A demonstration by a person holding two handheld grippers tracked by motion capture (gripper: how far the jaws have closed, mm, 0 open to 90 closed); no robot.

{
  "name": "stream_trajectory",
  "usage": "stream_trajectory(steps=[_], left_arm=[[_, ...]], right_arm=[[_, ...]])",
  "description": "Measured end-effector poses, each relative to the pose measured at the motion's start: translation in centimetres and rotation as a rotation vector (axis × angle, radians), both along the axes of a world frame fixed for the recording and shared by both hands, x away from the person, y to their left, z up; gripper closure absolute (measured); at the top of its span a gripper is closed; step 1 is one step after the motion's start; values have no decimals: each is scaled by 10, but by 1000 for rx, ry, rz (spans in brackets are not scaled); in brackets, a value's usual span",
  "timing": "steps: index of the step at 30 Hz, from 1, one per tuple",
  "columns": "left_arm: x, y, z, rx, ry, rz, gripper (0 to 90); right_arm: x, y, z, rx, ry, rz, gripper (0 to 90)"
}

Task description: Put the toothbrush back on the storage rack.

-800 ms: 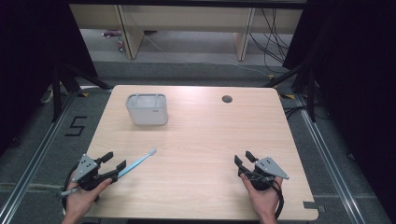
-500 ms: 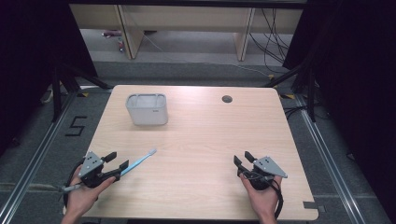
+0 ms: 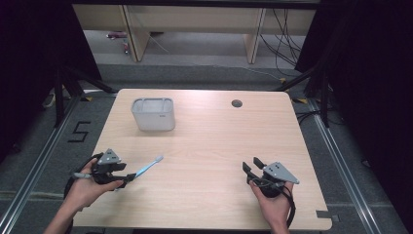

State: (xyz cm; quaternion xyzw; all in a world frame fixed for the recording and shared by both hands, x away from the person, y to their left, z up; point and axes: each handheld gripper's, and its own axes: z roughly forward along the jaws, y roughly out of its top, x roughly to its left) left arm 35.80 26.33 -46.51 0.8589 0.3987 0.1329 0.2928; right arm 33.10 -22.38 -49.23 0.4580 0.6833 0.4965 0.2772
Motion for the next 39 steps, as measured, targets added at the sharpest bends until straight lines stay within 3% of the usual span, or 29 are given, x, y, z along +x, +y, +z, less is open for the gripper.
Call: stream_trajectory(steps=[1,2,3,4,5,6,8,9,11,13,14,16,17,18,23,24,27,29,35,39], left_arm=[[3,-1,1,22,39,-34,447],[3,-1,1,22,39,-34,449],[8,-5,1,34,66,-55,457],[12,-6,3,57,94,-73,467],[16,-8,5,85,120,-81,478],[21,-10,5,118,130,-102,487],[28,-14,3,145,150,-109,517],[32,-16,4,169,179,-127,535],[39,-20,4,219,225,-165,566],[44,-23,2,245,250,-175,584],[47,-25,2,259,262,-182,593],[51,-28,2,290,286,-191,606],[52,-29,1,301,291,-195,611],[54,-31,1,308,301,-197,616],[59,-38,-1,354,365,-206,629],[60,-39,-3,346,364,-198,632],[63,-42,-6,375,387,-210,645],[64,-43,-6,382,395,-216,654],[67,-47,-7,387,388,-223,683],[69,-49,-8,416,405,-235,689]], right_arm=[[1,-1,0,-11,-8,5,520],[1,-1,0,-11,-8,5,520],[2,0,0,-17,-10,22,518],[-1,3,1,12,24,16,518],[1,1,2,-22,1,26,518],[1,3,2,-9,7,32,518],[1,4,3,-23,-5,36,517],[1,7,3,3,5,46,518],[0,6,5,-16,-1,45,517],[1,5,5,-29,-11,48,517],[0,7,5,-3,-1,55,517],[0,5,6,-36,-17,43,517],[-1,7,7,-15,3,37,517],[0,6,7,-29,-14,40,517],[0,7,7,-23,-13,44,517],[-2,8,7,0,15,33,518],[0,7,7,-27,-12,47,517],[-2,9,7,0,14,33,518],[0,7,8,-35,-10,54,517],[0,9,8,-19,-16,58,517]])
